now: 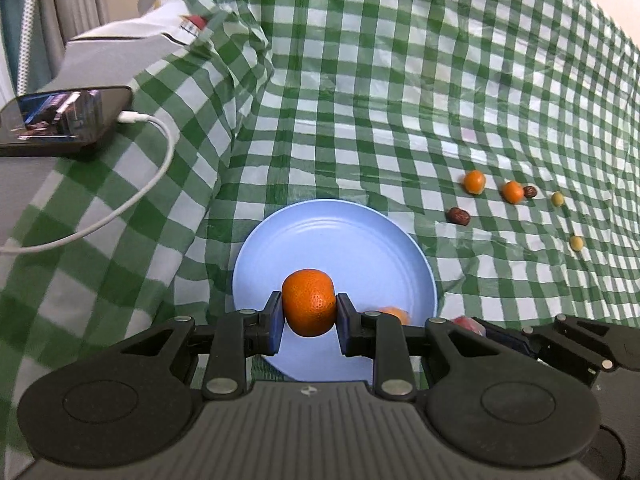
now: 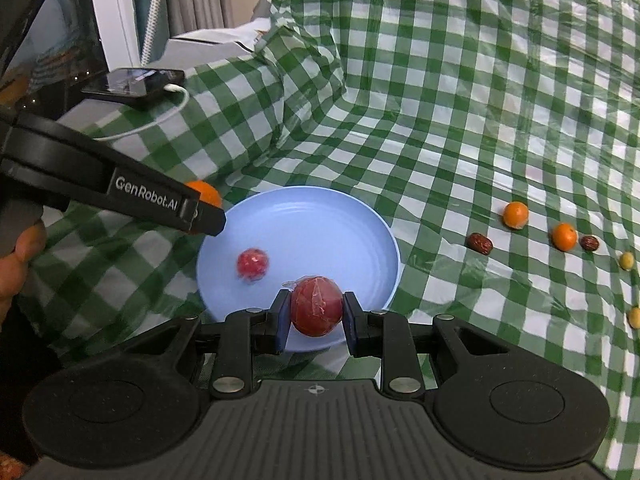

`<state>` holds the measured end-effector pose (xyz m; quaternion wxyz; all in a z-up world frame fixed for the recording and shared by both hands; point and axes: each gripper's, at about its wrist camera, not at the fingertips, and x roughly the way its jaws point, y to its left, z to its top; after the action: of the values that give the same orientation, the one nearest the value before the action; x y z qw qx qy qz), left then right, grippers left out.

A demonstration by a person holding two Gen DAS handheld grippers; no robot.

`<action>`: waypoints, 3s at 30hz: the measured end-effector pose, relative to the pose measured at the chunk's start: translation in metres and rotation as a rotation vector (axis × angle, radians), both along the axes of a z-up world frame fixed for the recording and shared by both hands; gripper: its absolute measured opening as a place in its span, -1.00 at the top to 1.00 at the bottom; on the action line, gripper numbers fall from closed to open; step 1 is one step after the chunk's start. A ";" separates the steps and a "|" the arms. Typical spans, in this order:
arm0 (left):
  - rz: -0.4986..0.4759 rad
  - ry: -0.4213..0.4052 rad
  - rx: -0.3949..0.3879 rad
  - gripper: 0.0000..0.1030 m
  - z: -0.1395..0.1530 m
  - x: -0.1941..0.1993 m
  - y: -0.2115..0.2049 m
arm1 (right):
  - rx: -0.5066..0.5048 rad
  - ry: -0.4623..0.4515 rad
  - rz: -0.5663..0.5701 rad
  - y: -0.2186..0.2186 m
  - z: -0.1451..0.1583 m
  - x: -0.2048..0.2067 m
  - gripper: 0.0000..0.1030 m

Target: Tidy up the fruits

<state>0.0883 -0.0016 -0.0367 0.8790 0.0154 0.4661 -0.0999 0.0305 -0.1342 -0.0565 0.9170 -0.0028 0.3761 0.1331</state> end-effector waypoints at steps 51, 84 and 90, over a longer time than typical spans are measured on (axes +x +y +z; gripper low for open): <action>0.046 -0.104 -0.003 -0.99 0.046 -0.124 0.028 | 0.010 -0.015 -0.027 -0.001 0.044 -0.107 -0.91; 0.020 -0.172 -0.004 -0.99 0.068 -0.145 0.024 | 0.002 -0.067 -0.024 0.000 0.056 -0.127 -0.94; 0.018 -0.162 0.001 -0.99 0.065 -0.142 0.023 | 0.007 -0.052 -0.027 -0.001 0.053 -0.124 -0.94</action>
<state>-0.0536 0.0217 0.0287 0.9147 0.0197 0.3934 -0.0902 -0.0931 -0.1349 -0.0033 0.9281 0.0018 0.3517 0.1219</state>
